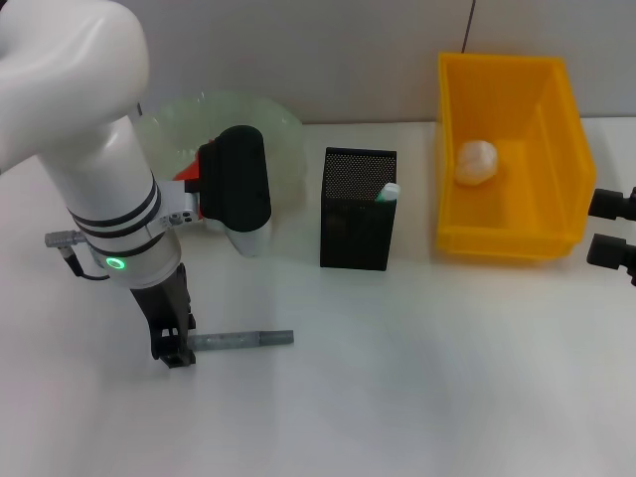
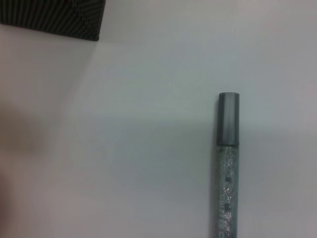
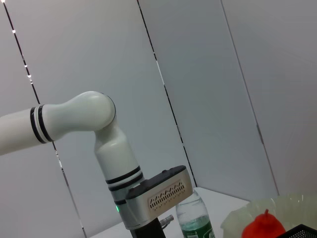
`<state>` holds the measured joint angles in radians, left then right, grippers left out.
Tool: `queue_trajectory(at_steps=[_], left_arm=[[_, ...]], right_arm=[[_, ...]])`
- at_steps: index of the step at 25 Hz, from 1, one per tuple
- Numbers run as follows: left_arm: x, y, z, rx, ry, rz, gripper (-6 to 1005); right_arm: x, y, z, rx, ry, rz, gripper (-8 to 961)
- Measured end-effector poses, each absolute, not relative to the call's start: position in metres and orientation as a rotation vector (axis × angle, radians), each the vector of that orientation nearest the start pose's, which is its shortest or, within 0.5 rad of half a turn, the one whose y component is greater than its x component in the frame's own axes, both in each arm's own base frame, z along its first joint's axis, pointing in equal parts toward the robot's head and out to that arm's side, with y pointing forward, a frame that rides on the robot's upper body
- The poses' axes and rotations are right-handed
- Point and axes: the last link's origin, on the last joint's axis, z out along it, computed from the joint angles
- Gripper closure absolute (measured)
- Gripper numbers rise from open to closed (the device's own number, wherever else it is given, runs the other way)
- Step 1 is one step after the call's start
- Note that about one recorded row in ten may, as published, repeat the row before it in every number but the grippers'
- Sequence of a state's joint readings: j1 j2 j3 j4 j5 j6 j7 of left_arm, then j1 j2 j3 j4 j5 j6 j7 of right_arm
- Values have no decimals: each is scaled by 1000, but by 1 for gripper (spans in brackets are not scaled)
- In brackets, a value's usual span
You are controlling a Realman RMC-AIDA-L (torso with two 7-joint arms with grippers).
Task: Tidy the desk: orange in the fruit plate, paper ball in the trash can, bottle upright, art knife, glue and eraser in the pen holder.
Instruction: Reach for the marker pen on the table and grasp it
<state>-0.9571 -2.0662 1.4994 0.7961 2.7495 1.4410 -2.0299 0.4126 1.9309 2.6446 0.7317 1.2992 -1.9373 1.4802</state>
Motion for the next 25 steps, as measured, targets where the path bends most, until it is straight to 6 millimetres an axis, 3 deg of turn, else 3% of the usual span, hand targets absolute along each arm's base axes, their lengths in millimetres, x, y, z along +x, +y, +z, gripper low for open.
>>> queue_trajectory(at_steps=[25], left_arm=[[-186, 392, -50, -2824, -70, 1149, 677]], right_arm=[[283, 289, 106, -2614, 598, 1023, 208]])
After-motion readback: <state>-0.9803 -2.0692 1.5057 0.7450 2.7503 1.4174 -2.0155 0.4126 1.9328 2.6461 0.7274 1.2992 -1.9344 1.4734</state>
